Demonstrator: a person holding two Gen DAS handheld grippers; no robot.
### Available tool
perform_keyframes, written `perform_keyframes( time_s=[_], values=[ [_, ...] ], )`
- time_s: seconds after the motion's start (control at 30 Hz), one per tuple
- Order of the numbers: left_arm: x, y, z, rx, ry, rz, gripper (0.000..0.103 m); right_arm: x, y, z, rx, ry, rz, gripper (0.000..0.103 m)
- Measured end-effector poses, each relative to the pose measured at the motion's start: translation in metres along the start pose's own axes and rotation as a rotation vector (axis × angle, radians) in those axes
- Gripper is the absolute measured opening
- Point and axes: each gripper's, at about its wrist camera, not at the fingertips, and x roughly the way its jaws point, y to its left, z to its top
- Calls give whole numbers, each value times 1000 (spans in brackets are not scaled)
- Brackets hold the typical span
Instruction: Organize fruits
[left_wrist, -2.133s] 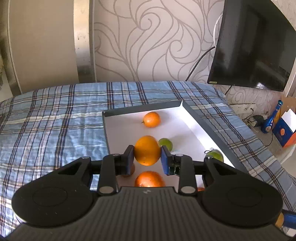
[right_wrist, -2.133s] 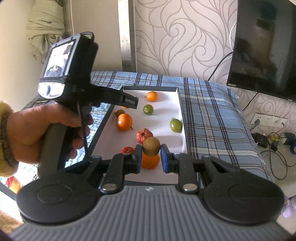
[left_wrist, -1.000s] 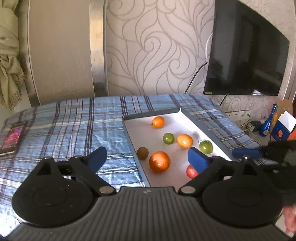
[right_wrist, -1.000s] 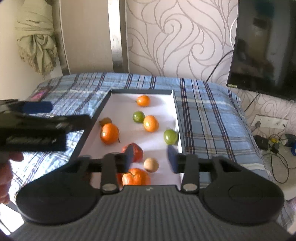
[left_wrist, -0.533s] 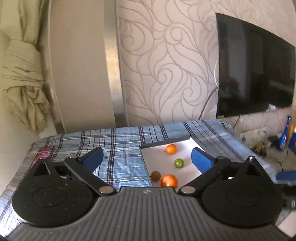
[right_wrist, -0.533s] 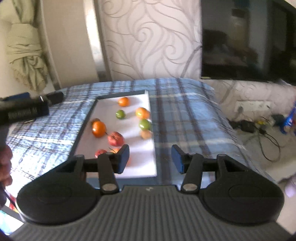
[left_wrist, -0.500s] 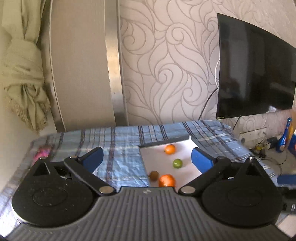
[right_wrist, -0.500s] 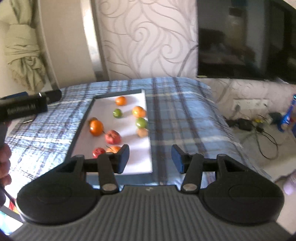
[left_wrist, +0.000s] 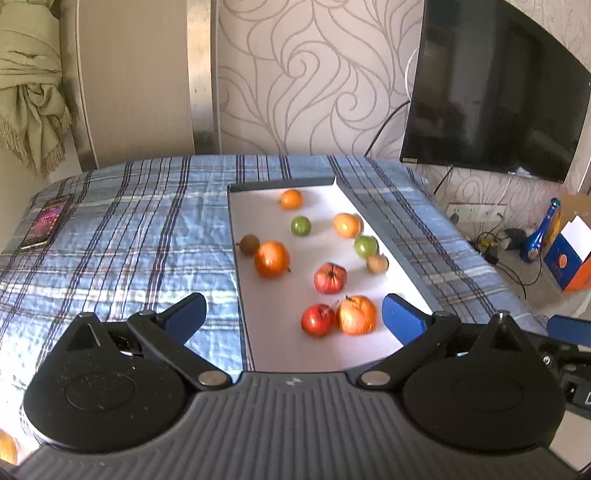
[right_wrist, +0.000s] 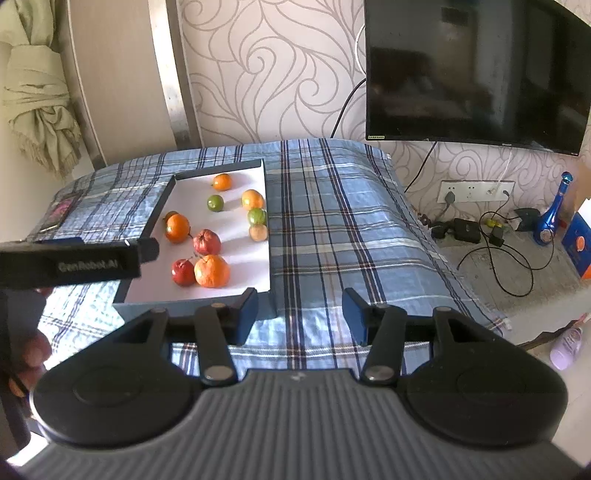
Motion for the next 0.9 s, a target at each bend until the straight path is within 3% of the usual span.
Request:
perform_keyframes(
  time_s=[0.9],
  values=[
    [-7, -4, -10, 21, 13, 7, 103, -1, 2, -1, 0, -4, 22, 53]
  ],
)
